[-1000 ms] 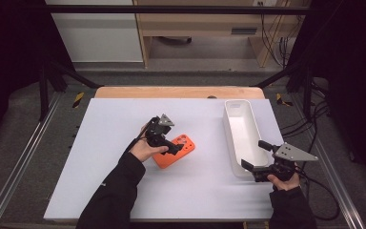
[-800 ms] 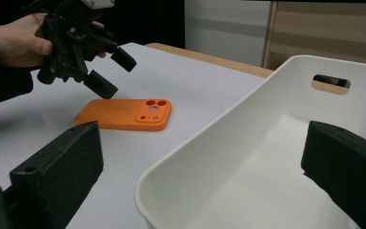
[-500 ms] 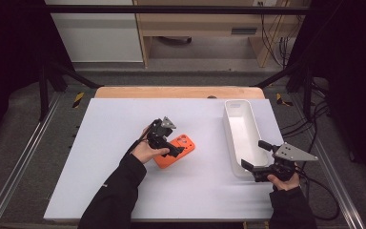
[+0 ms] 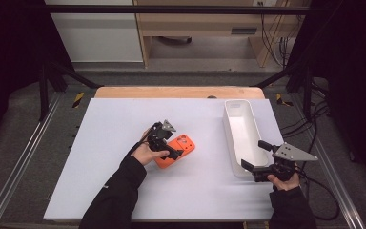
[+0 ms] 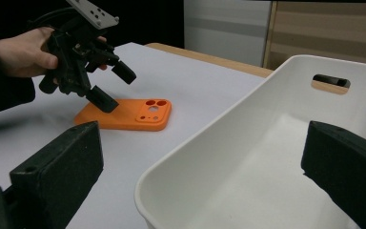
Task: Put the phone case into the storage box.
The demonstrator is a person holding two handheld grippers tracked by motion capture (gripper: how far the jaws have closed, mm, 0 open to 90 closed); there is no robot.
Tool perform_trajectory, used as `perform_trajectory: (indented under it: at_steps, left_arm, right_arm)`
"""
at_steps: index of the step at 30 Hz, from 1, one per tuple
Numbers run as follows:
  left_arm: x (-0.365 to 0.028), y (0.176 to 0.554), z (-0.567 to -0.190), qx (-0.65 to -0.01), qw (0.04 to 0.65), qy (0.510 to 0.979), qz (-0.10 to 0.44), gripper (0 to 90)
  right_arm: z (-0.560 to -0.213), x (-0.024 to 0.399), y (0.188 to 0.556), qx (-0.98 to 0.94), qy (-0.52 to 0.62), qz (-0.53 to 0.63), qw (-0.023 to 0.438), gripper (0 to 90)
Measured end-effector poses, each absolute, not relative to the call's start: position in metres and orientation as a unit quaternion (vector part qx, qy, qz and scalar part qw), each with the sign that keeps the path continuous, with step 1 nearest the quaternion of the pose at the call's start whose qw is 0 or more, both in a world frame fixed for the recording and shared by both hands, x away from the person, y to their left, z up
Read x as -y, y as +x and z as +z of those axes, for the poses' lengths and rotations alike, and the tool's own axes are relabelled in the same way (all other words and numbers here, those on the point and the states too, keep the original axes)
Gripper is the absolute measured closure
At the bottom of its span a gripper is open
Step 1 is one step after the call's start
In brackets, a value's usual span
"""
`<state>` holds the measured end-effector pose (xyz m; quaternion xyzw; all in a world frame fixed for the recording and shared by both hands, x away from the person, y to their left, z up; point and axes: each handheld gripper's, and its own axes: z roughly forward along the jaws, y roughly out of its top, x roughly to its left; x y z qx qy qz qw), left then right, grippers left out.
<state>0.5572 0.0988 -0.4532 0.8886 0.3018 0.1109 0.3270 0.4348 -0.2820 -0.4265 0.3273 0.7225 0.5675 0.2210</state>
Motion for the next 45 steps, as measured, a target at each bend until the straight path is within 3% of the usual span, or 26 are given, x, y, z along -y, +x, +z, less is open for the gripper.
perform_trajectory:
  at_steps: [16,45]
  left_arm:
    - [-0.094,0.557,-0.464,-0.295,0.306,0.9,0.098,0.2]
    - [-0.095,0.559,-0.469,-0.28,0.265,0.919,0.085,10.6]
  right_arm:
    - [-0.426,0.282,0.435,-0.722,0.328,0.567,0.221,0.8]
    - [-0.427,0.282,0.435,-0.723,0.329,0.566,0.221,0.9]
